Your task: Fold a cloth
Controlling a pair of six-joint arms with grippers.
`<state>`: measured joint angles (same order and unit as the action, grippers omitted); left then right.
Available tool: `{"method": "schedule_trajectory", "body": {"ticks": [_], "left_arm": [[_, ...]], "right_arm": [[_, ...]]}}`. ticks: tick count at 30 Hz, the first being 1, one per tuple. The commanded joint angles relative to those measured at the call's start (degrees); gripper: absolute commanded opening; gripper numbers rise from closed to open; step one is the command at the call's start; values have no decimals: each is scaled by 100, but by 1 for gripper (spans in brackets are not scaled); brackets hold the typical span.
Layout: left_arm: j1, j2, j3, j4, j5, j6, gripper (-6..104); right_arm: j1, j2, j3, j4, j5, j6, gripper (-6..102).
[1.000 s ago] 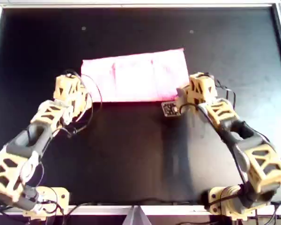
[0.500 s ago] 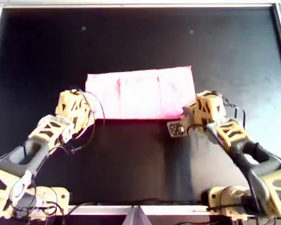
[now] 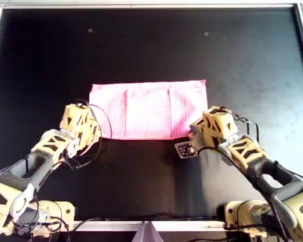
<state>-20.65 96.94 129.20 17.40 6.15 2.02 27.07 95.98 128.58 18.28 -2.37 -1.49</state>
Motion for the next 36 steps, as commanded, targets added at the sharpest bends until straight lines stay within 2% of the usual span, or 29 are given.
{"method": "schedule_trajectory", "body": {"ticks": [1,4,6,10,12,15,21,28,30,34,36], "left_arm": [[-62,431,-44,-62,35,35,1],[-79,439,-35,-62,44,35,2],[-53,439,-35,-62,44,35,8],[0,923,211,-53,44,44,29],[-70,1477,545,-53,44,44,39],[-62,2496,1116,-53,26,44,47],[9,4658,2487,-53,-62,44,47],[70,6697,3357,-53,-114,44,47],[281,7163,3533,-53,-281,44,47],[932,7813,3823,-53,-738,35,47],[1081,7901,3841,-53,-756,35,47]], "right_arm": [[-70,404,-70,-237,-18,-9,1],[-70,413,-62,-237,-62,-9,3],[-70,413,-62,-237,-18,9,10],[-79,431,-53,-237,-18,-9,31],[-79,431,-53,-237,-18,-18,41],[-79,457,0,-229,-9,-18,50],[-475,1696,967,-229,0,-26,50],[-1696,4447,2188,-229,0,-35,50],[-1960,5080,2479,-229,0,-35,50],[-2118,6029,3032,-229,-9,-26,50],[-2118,6407,3305,-229,-9,-26,50]]}}
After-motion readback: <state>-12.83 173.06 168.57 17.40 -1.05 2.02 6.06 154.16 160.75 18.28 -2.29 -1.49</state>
